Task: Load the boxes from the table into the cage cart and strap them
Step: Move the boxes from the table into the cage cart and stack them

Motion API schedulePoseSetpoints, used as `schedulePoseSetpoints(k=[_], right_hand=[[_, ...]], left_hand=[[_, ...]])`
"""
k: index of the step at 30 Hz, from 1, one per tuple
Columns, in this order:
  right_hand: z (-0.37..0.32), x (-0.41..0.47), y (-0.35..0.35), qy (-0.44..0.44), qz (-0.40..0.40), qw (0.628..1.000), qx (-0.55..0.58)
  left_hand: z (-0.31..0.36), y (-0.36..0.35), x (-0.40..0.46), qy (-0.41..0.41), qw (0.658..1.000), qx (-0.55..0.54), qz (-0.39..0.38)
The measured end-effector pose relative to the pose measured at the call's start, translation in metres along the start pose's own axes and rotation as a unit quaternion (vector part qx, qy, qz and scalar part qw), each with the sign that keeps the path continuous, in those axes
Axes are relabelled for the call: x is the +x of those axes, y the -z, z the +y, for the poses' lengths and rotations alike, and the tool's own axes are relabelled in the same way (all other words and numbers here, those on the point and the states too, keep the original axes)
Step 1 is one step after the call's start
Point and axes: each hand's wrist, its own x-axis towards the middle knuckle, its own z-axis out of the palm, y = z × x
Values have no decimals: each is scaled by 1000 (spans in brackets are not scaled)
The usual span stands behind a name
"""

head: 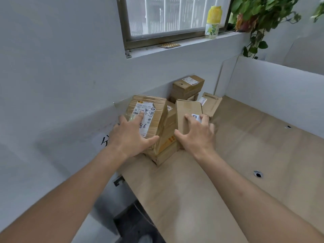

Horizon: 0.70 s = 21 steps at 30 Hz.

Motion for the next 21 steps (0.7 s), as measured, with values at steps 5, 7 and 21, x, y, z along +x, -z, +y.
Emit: schedulePoseSetpoints(k=[5,7,21], right_hand=[[-6,-53,-4,48,-24,999,3],[-10,-73,-8,67,-36,997,13],[-66,-186,-62,160,-138,977,0]], left_hand=[[-19,-12,-68,55,998,9,0],[-28,-17,-90,76,997,11,0],[-115,-52,-212,212,977,4,-31]])
